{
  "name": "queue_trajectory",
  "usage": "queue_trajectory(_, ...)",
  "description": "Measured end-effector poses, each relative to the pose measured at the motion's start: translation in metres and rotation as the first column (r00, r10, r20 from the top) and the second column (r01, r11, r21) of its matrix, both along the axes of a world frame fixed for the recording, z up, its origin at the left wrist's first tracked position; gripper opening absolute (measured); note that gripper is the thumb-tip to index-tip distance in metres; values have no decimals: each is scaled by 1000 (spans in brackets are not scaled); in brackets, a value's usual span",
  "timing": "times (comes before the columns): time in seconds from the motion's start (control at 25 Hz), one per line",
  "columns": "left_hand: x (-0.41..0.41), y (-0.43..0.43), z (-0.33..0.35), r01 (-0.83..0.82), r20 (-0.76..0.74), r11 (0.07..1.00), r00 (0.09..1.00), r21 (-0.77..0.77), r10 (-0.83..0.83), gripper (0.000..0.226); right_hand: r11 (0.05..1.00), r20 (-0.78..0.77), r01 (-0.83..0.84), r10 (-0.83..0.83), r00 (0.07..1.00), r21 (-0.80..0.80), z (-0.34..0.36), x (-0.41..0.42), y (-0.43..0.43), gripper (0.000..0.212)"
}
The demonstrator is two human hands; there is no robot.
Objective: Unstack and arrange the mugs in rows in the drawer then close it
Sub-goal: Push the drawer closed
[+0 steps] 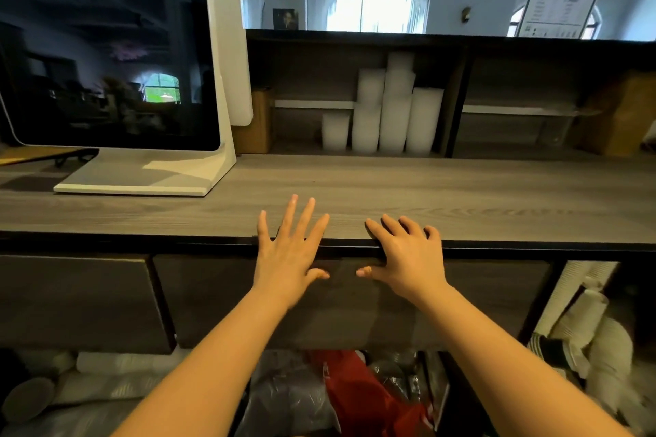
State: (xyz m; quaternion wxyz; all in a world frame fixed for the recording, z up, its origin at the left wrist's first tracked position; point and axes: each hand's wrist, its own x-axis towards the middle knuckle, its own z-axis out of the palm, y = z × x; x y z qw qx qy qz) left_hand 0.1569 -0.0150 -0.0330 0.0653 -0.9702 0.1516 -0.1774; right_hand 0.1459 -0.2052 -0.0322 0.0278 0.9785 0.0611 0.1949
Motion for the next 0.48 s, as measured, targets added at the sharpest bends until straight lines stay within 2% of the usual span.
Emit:
queue_trajectory(0.2,-3,-3,2,-10,-27,1000,1000,-2,10,86,1000,-32,18,-18,999,15,2,-2,4,77)
queue_trajectory(0.36,-9,2,20,118,-219,992,970,33,-108,73,999,-313,-29,33,949,18,26,-6,-6,66)
queue_trajectory(0.44,-5,4,45,182,-313,983,932,-26,-181,63,997,-400,-40,61,915,61,50,-2,-10,52)
queue_trajectory(0.48,1,3,57,210,-330,978,922,-7,-201,57,998,-432,-18,45,901,67,61,3,-13,49)
